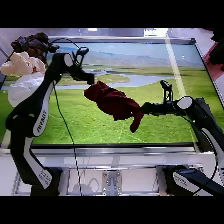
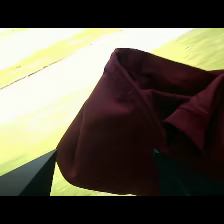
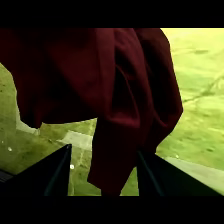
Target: Fold the shirts.
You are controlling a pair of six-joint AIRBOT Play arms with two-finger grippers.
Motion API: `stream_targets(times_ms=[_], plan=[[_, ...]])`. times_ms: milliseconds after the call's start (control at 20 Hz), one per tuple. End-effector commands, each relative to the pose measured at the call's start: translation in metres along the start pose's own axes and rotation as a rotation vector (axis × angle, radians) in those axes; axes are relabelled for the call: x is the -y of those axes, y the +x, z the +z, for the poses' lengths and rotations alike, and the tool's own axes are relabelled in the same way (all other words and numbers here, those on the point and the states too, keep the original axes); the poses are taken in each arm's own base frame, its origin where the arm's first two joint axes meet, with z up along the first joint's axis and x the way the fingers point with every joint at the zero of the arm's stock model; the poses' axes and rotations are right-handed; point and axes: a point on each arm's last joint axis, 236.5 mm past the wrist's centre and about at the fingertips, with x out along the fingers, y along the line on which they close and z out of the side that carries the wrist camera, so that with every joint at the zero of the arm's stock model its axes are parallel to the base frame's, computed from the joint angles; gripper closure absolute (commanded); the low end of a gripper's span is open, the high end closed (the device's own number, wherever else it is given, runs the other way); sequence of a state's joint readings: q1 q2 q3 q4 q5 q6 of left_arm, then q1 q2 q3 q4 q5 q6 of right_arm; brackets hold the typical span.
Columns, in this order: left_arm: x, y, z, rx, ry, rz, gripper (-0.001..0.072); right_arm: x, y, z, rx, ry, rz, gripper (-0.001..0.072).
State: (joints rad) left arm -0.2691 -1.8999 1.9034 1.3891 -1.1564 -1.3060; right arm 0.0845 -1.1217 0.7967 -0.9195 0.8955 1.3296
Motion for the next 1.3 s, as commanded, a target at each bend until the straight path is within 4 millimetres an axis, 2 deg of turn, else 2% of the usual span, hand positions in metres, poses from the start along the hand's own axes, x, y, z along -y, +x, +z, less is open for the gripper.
stream_targets(times_ms=[0, 150, 350, 400, 450, 500, 550, 600, 700, 800, 850, 950, 1050, 1150, 1250], plan=[[0.009, 0.035, -0.006, -0.047, 0.167, 0.084, 0.0005, -0.005, 0.002, 0.002, 0.015, 0.013, 0.023, 0.0227], [0.026, 0.053, 0.007, 0.013, 0.108, 0.058, 0.0005, -0.004, 0.002, 0.004, 0.026, 0.013, 0.020, 0.0227], [0.023, 0.060, 0.003, 0.003, 0.068, 0.066, 0.0009, -0.003, 0.002, 0.008, 0.043, 0.013, 0.015, 0.0227], [0.023, 0.060, 0.003, 0.001, 0.064, 0.065, 0.0039, -0.002, 0.002, 0.010, 0.051, 0.012, 0.013, 0.0227], [0.023, 0.060, 0.002, -0.003, 0.059, 0.065, 0.0236, -0.002, 0.002, 0.012, 0.059, 0.013, 0.011, 0.0227], [0.023, 0.060, 0.000, -0.008, 0.061, 0.065, 0.0573, -0.001, 0.002, 0.014, 0.066, 0.013, 0.009, 0.0228], [0.021, 0.060, -0.001, -0.015, 0.073, 0.076, 0.0695, -0.001, 0.002, 0.015, 0.070, 0.013, 0.008, 0.0228], [0.015, 0.059, -0.005, -0.034, 0.087, 0.098, 0.0691, -0.001, 0.002, 0.015, 0.071, 0.012, 0.006, 0.0228], [-0.009, 0.051, -0.023, -0.122, 0.111, 0.198, 0.0691, 0.001, 0.003, 0.013, 0.066, 0.017, 0.002, 0.0229], [-0.037, 0.030, -0.035, -0.198, 0.119, 0.317, 0.0691, 0.009, 0.013, 0.008, 0.060, 0.072, -0.006, 0.0228], [-0.043, 0.020, -0.032, -0.184, 0.101, 0.334, 0.0691, 0.013, 0.021, 0.005, 0.051, 0.097, -0.003, 0.0228], [-0.047, 0.003, -0.023, -0.147, 0.085, 0.341, 0.0691, 0.017, 0.039, 0.002, 0.029, 0.111, 0.004, 0.0228], [-0.046, -0.004, -0.020, -0.138, 0.076, 0.339, 0.0691, 0.012, 0.063, -0.007, -0.004, 0.104, 0.019, 0.0227], [-0.040, -0.004, -0.022, -0.143, 0.064, 0.315, 0.0691, 0.005, 0.087, -0.020, -0.041, 0.102, 0.026, 0.0227], [-0.035, -0.003, -0.025, -0.153, 0.055, 0.293, 0.0691, -0.001, 0.101, -0.028, -0.057, 0.089, 0.022, 0.0228]])
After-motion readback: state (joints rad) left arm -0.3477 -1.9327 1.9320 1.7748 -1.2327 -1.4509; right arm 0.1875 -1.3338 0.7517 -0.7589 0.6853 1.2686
